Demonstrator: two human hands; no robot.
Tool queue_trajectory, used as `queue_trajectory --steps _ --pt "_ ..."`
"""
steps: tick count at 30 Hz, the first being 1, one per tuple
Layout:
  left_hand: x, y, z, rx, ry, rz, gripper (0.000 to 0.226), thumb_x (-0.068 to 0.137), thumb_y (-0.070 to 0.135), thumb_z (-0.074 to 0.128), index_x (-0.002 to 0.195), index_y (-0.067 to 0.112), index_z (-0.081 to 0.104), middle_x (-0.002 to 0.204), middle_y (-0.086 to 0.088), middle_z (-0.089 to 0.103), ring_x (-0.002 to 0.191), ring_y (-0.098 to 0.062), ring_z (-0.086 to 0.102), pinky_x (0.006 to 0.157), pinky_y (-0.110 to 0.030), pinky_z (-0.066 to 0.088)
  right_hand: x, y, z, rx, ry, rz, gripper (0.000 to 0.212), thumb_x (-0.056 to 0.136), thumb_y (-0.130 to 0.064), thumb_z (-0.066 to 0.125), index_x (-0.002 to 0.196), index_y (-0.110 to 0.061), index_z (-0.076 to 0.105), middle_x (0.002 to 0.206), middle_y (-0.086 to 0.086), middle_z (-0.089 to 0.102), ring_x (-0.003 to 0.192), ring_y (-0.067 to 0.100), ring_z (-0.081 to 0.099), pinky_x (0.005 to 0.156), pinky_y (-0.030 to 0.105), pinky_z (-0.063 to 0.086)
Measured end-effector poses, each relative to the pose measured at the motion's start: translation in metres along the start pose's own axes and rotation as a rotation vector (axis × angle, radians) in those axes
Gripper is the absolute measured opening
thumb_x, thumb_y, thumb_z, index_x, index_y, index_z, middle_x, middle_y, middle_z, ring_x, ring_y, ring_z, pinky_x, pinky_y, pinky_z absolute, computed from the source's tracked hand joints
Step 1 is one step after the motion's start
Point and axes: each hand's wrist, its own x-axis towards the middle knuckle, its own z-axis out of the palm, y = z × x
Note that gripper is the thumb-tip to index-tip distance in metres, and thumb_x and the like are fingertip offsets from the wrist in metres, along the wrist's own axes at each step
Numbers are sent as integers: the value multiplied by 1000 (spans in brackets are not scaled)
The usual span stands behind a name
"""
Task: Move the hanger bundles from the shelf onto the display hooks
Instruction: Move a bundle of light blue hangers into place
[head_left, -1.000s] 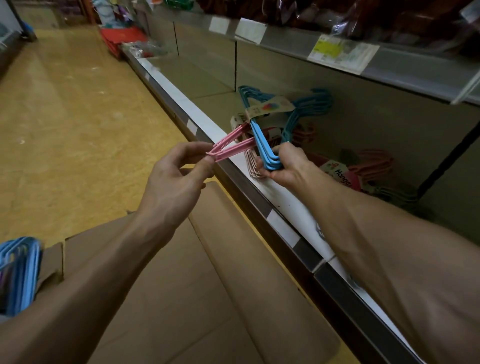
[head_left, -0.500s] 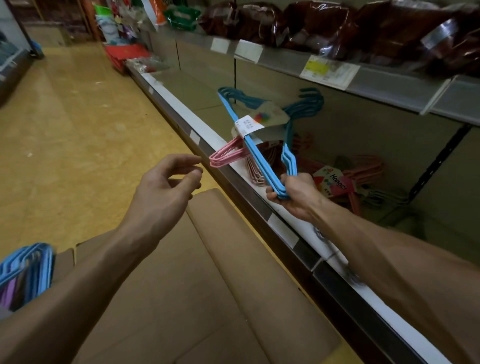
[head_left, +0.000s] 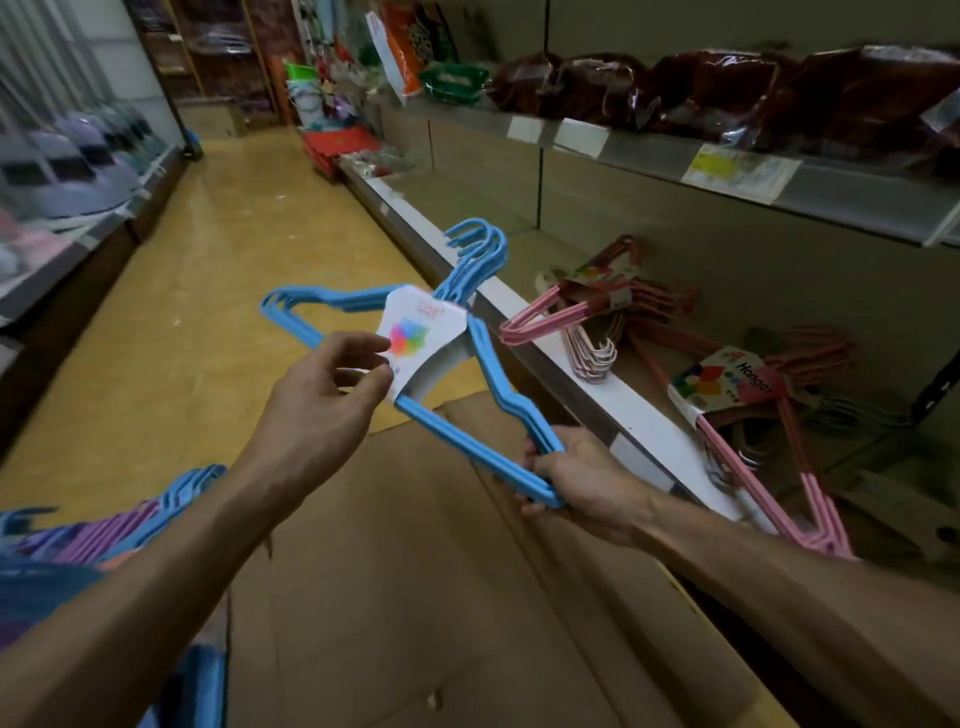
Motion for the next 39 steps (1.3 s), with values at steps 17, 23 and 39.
queue_trajectory --steps 17,23,39 --pt "13 -3 -94 183 28 -153 63 90 48 64 144 20 45 134 1 55 121 -18 54 101 -39 46 -53 33 87 -261 -270 -53 19 85 14 44 102 6 50 93 32 56 62 25 59 58 37 50" --pt "30 10 -98 144 23 -133 40 91 41 66 124 19 58 95 7 66 84 -6 62 69 -21 52 -60 32 100 -288 -256 -101 18 87 7 46 102 0 53 101 33 59 65 24 62 62 38 54" --pt "49 16 -60 84 63 -58 25 93 33 65 108 12 65 98 -5 70 88 -16 70 76 -37 57 -75 31 70 -410 -352 -49 57 69 -59 81 112 -35 52 107 3 64 88 14 65 83 45 60"
